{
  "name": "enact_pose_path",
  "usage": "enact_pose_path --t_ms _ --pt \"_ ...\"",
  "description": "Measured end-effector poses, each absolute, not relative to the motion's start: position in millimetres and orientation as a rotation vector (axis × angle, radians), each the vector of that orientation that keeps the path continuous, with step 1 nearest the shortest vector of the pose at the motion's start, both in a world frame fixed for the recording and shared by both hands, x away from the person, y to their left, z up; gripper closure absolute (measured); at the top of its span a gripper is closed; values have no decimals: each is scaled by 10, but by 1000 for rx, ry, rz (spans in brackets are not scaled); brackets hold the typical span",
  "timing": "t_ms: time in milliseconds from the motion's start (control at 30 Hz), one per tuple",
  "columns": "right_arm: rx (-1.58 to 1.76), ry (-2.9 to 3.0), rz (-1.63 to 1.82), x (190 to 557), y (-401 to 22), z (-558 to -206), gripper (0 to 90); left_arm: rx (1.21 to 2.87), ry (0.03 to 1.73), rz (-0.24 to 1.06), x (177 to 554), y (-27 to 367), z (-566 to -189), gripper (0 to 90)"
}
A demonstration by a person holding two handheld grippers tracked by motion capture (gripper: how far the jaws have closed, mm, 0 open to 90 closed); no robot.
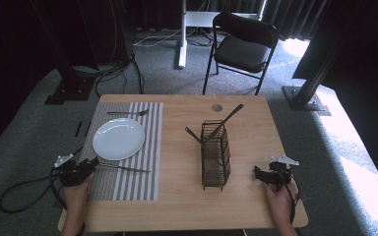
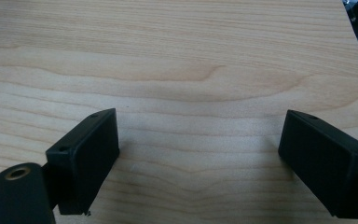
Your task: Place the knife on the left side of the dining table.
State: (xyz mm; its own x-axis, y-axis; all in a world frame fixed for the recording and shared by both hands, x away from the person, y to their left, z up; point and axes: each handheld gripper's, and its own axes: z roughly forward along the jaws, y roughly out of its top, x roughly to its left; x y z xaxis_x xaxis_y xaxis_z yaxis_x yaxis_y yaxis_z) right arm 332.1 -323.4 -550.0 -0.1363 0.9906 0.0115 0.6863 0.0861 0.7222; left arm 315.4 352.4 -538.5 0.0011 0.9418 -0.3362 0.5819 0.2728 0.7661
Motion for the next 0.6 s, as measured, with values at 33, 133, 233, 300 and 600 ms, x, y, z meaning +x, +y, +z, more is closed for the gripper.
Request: enact_pose_path --t_ms 33,133,233,300,600 --pt "1647 1879 814 3321 -3234 -5500 116 1419 1689 528 3169 3519 -5385 524" --pt "1647 1880 813 3321 -3234 -5500 116 1443 1699 516 3212 3505 -5397 520" --pt "1647 1880 813 3321 -3235 -5500 116 1511 1719 516 3253 3452 -5424 511" --pt "1646 1880 813 3321 -3234 -5500 116 1539 1722 543 3259 3415 -5419 501" --pt "1647 1880 813 3321 -3235 -5500 116 1501 1677 570 3106 3432 -5383 393"
